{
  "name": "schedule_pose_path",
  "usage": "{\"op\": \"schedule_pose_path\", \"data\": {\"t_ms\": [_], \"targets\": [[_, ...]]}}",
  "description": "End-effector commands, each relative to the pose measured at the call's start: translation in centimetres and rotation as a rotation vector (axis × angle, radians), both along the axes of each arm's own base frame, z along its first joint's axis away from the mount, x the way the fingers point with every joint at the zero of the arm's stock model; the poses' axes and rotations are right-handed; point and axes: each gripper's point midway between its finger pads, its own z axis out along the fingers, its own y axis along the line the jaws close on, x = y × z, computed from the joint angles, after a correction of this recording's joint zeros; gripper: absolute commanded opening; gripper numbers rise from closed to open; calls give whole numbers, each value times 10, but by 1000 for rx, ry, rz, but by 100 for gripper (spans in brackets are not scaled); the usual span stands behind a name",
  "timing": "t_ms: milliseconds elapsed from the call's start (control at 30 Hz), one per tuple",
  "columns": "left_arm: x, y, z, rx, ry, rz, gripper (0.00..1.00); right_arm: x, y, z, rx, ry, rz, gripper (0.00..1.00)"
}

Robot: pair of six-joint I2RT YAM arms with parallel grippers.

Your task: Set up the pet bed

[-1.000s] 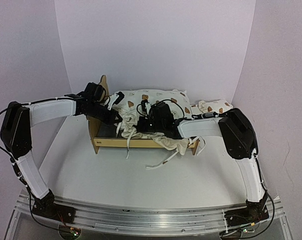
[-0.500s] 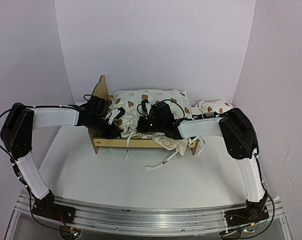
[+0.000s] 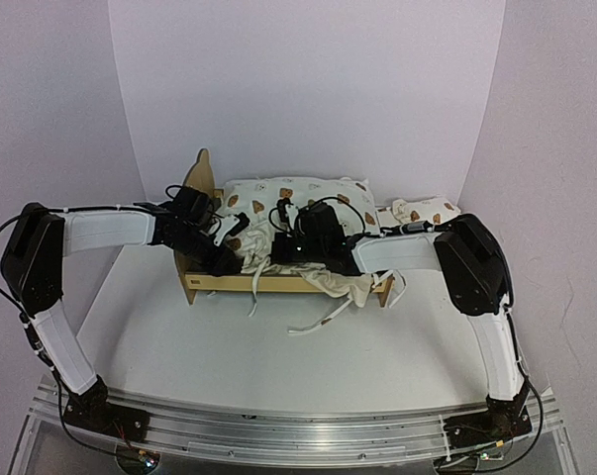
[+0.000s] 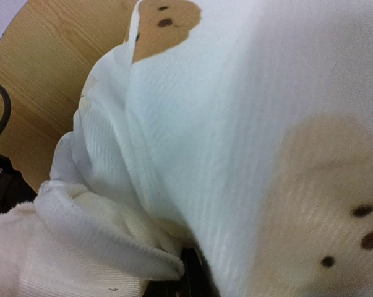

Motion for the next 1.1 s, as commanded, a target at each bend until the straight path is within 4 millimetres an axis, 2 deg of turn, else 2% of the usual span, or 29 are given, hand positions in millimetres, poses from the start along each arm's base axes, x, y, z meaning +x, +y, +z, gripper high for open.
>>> {"op": "schedule_pose_path", "data": {"t_ms": [0,167,267,367,500,667,933,1000,1067], "targets": [[-10,-1,34,-35,-34,-62,34,-30,6,43,-39,-70,97,11],[-26,3,51,-43,-100,-139,48,-73,8,43,-142,-78,205,28],[-38,5,55,-32,-152,-225,56,-99,4,38,-188,-37,274,37],[-46,11,40,72,-193,-333,56,-117,-8,37,-193,-2,292,40],[-31,29,12,287,-254,-392,54,-135,-30,36,-206,20,273,43],[-19,31,-6,411,-324,-475,57,-146,-47,28,-227,33,243,43],[-8,36,-50,523,-265,-526,51,-160,-45,22,-193,32,279,43],[-6,33,-52,517,-249,-523,45,-165,-45,20,-174,15,291,43],[-5,29,-51,506,-233,-523,33,-169,-45,19,-162,-10,285,43]]}}
